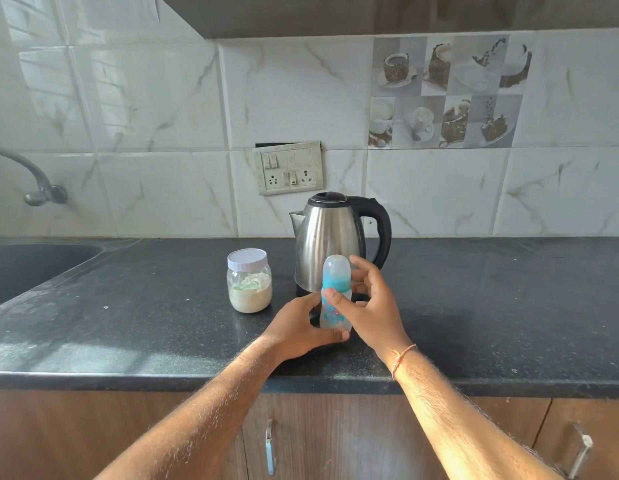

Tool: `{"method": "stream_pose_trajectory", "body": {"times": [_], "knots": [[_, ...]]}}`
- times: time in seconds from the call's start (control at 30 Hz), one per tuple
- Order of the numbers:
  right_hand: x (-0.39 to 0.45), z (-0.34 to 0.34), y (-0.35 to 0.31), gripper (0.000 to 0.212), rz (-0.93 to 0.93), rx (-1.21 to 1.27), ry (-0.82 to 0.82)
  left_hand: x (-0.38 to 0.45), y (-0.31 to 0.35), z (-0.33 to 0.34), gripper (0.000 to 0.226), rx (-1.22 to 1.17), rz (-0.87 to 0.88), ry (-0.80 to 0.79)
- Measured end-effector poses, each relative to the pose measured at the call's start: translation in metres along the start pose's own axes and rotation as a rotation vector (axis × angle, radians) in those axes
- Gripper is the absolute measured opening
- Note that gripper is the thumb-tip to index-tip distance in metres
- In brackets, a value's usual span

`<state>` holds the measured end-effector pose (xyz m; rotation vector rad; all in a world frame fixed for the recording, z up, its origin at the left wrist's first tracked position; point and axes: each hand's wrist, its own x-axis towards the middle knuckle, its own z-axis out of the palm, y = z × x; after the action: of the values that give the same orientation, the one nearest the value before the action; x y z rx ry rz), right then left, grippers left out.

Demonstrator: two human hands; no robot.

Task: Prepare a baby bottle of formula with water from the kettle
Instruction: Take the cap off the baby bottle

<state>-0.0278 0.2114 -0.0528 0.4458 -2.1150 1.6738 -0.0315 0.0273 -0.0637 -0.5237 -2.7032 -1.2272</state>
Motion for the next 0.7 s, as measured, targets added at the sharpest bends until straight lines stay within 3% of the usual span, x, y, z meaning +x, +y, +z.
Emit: {"method": "stream_pose_trajectory", "body": {"times": [0.13, 0.33, 0.57, 0.7], "knots": [[0.001, 0.0, 0.003, 0.059, 0.029, 0.066, -0.036, 0.001, 0.001, 0.0, 0.057, 0.006, -0.001, 0.005], [0.002, -0.001, 0.001, 0.071, 0.014, 0.02, -0.019, 0.001, 0.001, -0.001, 0.058, 0.011, 0.0, 0.003], [0.006, -0.004, -0.005, 0.041, -0.003, 0.265, 0.027, -0.001, 0.002, -0.002, 0.065, -0.012, -0.019, -0.005], [0.016, -0.025, -0.011, 0.039, 0.063, 0.286, 0.058, -0.001, 0.001, -0.003, 0.071, -0.016, -0.019, -0.005]]}}
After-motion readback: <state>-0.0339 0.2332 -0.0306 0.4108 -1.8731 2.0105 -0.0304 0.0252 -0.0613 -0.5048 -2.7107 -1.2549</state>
